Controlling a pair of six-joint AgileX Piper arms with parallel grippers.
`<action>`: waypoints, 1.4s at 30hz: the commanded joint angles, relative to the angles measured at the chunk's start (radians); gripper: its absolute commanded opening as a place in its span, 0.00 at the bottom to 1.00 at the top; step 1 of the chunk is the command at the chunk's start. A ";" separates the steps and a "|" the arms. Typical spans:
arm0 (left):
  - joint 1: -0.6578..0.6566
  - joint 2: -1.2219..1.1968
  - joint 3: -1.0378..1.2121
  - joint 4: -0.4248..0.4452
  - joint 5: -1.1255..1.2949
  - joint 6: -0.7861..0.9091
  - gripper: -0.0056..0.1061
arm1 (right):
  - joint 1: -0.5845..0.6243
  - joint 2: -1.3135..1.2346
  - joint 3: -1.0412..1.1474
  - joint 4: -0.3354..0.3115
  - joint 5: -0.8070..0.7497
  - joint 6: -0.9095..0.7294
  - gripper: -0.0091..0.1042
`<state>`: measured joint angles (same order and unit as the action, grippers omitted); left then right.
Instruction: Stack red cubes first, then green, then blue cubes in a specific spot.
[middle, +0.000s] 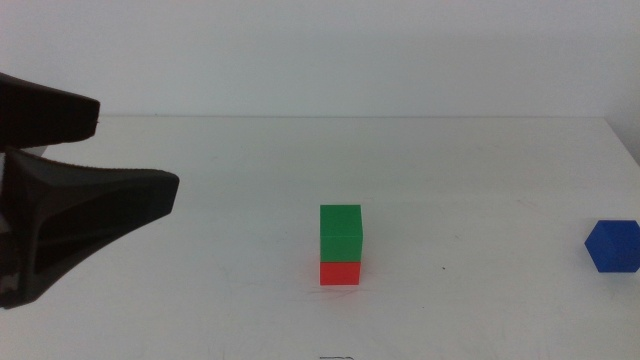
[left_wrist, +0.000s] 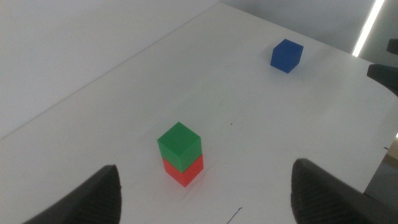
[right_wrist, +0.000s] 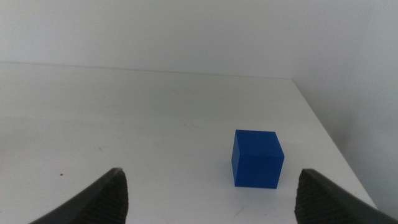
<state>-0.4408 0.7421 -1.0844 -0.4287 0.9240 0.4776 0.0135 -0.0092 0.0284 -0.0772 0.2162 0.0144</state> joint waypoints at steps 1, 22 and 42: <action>0.002 0.001 -0.030 -0.029 -0.067 0.000 0.89 | 0.002 -0.019 -0.026 0.003 -0.067 -0.005 0.91; 0.002 0.001 -0.030 -0.029 -0.067 0.000 0.89 | 0.002 0.742 -0.829 0.104 0.693 -0.008 0.91; 0.002 0.001 -0.030 -0.029 -0.068 0.000 0.89 | 0.002 1.002 -0.937 0.077 0.678 0.066 0.91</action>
<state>-0.4408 0.7421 -1.0844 -0.4287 0.9221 0.4776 0.0135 0.9964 -0.8738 0.0355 0.9515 0.0923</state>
